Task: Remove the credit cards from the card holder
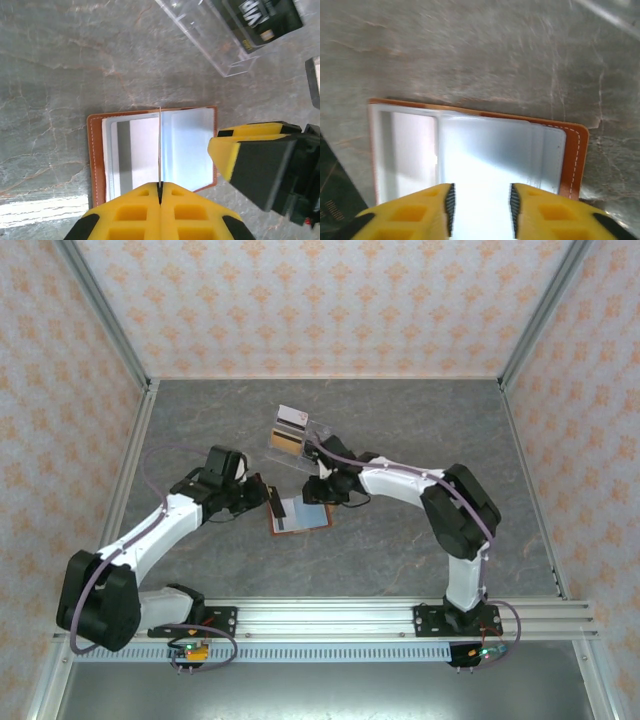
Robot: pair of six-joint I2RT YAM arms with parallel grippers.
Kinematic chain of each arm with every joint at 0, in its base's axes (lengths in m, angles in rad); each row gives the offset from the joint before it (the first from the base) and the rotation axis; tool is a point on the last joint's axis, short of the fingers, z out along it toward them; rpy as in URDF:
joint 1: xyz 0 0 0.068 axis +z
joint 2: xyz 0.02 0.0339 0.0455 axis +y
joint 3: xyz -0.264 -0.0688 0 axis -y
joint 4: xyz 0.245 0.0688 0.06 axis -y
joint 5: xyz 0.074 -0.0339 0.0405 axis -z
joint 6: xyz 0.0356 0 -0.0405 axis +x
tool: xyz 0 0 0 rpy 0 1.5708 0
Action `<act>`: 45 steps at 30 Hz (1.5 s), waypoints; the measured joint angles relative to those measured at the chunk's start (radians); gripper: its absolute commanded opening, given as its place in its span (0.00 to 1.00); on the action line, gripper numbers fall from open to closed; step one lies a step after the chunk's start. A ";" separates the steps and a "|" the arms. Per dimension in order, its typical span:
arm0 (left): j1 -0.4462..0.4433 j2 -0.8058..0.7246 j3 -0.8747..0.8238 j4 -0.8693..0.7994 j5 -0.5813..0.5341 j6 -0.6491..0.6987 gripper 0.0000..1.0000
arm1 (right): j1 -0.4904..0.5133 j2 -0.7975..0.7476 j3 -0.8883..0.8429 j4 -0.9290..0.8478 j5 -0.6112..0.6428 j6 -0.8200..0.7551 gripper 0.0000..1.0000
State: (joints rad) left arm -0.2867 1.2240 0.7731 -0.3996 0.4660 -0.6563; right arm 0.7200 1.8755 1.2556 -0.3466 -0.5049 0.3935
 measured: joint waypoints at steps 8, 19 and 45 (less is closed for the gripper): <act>0.008 -0.051 0.053 0.042 0.052 -0.021 0.00 | -0.087 -0.134 -0.008 0.141 -0.199 0.084 0.71; 0.008 0.003 0.062 0.292 0.160 -0.191 0.00 | -0.172 -0.118 -0.009 0.344 -0.437 0.209 0.75; 0.047 0.022 0.026 0.452 0.225 -0.313 0.27 | -0.176 -0.090 -0.094 0.654 -0.586 0.395 0.07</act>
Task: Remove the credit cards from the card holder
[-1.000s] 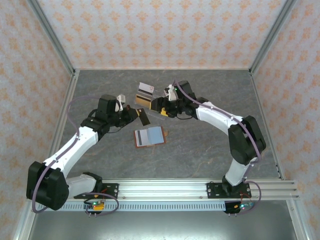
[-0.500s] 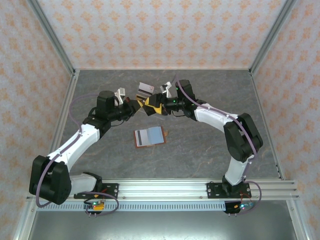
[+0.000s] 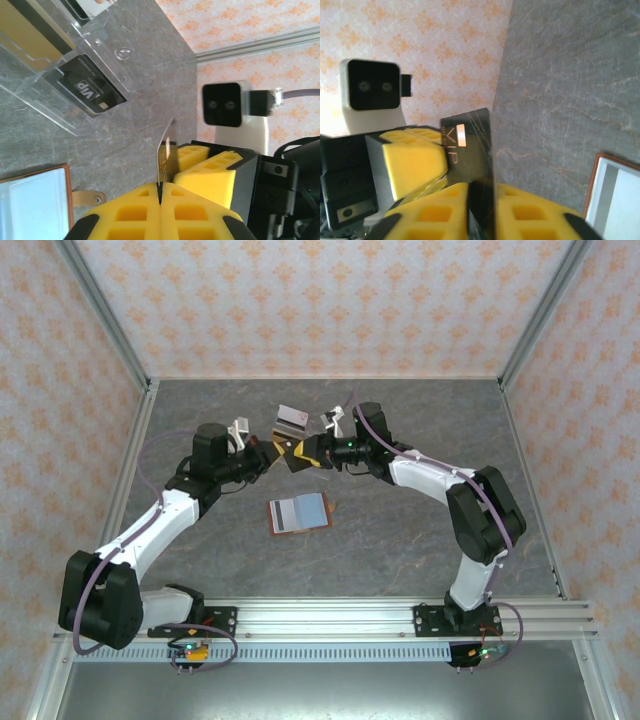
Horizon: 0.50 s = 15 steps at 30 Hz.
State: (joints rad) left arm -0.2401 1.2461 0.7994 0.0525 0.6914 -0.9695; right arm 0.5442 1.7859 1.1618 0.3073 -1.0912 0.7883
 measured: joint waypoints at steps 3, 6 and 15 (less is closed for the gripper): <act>0.002 -0.003 -0.005 -0.059 -0.031 0.011 0.55 | 0.000 -0.024 0.001 -0.083 0.060 -0.078 0.00; 0.012 -0.016 -0.004 -0.155 -0.101 0.048 0.80 | -0.002 -0.054 0.027 -0.250 0.183 -0.214 0.00; 0.047 -0.060 -0.003 -0.444 -0.418 0.250 1.00 | -0.002 -0.062 0.184 -0.562 0.531 -0.704 0.00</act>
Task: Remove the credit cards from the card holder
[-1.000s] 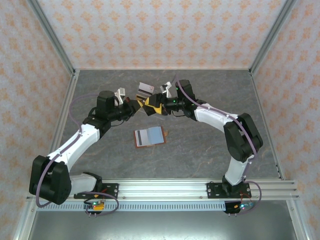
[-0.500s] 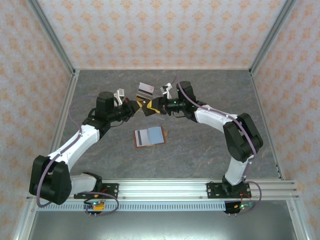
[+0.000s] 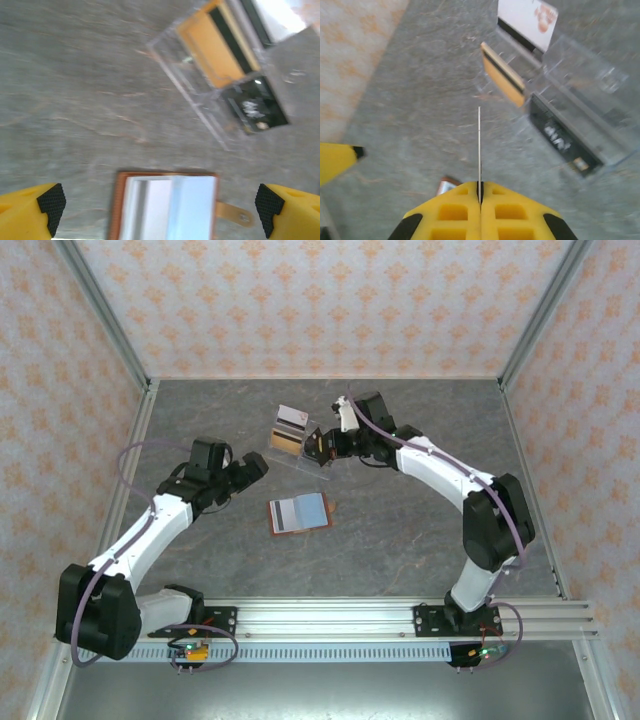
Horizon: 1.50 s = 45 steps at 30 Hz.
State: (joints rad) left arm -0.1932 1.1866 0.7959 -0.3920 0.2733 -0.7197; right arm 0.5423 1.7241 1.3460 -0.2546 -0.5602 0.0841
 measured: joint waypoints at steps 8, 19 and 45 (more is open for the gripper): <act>0.026 0.000 0.000 -0.101 -0.126 0.129 1.00 | 0.000 0.058 0.092 -0.063 0.071 -0.423 0.00; 0.026 -0.014 0.000 -0.120 -0.135 0.198 1.00 | 0.000 0.282 0.323 -0.230 0.069 -0.778 0.00; 0.026 -0.018 -0.008 -0.119 -0.088 0.197 1.00 | 0.000 0.418 0.470 -0.374 0.090 -0.923 0.15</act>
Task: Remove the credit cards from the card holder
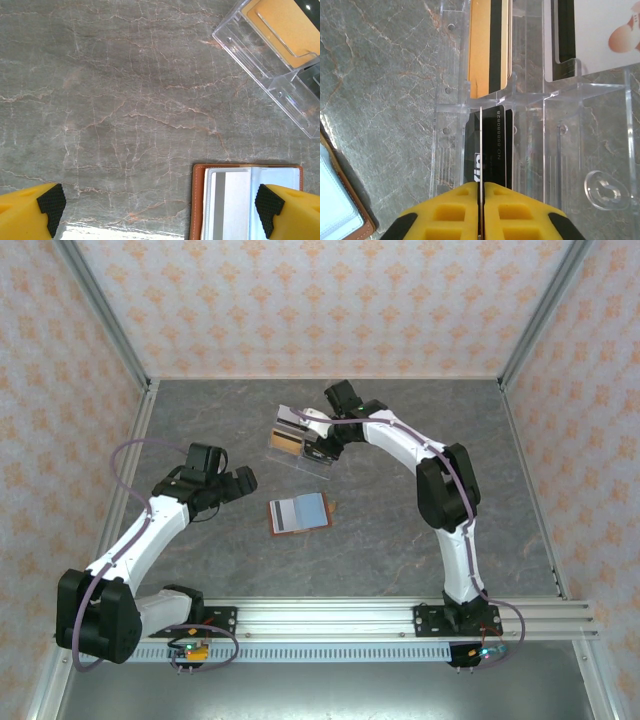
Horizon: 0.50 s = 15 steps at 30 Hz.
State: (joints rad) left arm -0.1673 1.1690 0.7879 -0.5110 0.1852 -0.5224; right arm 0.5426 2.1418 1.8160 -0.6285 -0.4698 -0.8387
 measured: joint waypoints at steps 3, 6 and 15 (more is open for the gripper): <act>0.000 0.000 0.000 0.001 0.019 -0.001 1.00 | 0.000 0.007 0.030 -0.015 0.013 0.008 0.21; 0.000 0.000 -0.003 0.003 0.029 -0.002 1.00 | 0.000 0.009 0.053 -0.024 0.024 0.020 0.24; 0.000 0.000 -0.004 0.005 0.047 -0.011 1.00 | 0.009 -0.053 0.009 -0.026 0.048 0.159 0.34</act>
State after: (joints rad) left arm -0.1673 1.1690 0.7841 -0.5056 0.2317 -0.5339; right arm 0.5518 2.0888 1.8248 -0.6540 -0.4217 -0.6800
